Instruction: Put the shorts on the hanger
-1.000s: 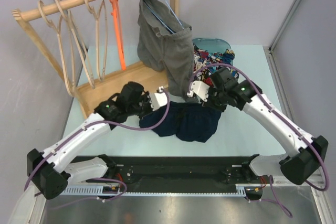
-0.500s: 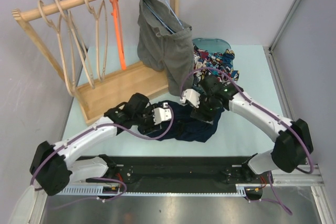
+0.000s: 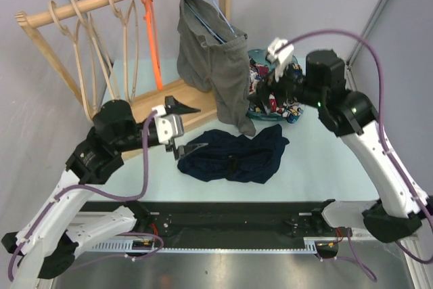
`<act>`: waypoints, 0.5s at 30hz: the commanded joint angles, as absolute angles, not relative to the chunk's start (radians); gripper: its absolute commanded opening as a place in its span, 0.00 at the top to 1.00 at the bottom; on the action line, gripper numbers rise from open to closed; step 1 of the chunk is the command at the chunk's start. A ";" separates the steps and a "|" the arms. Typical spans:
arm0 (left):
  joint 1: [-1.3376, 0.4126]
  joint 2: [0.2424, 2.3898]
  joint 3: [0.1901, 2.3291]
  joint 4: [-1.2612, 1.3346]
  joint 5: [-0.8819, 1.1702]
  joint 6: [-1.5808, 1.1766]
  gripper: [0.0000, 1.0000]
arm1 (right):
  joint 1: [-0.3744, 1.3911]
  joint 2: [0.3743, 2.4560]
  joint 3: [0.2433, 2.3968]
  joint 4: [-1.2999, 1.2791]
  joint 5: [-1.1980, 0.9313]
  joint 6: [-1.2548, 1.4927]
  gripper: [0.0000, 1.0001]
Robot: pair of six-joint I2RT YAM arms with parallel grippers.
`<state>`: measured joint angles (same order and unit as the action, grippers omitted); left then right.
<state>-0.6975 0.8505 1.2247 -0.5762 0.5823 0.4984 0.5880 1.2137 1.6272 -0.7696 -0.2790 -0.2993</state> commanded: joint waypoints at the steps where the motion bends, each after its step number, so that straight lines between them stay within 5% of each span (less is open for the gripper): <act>1: -0.698 0.899 1.359 -0.387 0.559 0.295 0.11 | 0.574 1.388 1.805 -0.606 -0.299 -0.091 0.21; 8: -0.599 0.900 1.473 -0.244 0.283 0.138 0.09 | 0.641 1.684 2.158 -0.512 -0.237 0.113 0.21; 15: -0.306 0.861 1.517 -0.161 0.296 -0.032 0.09 | 0.817 1.888 2.433 -0.399 -0.112 0.115 0.13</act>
<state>-0.4068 0.8959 1.4704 -0.2523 0.3058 0.1051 0.7197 1.8523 2.3154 -0.5346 -0.1986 0.0727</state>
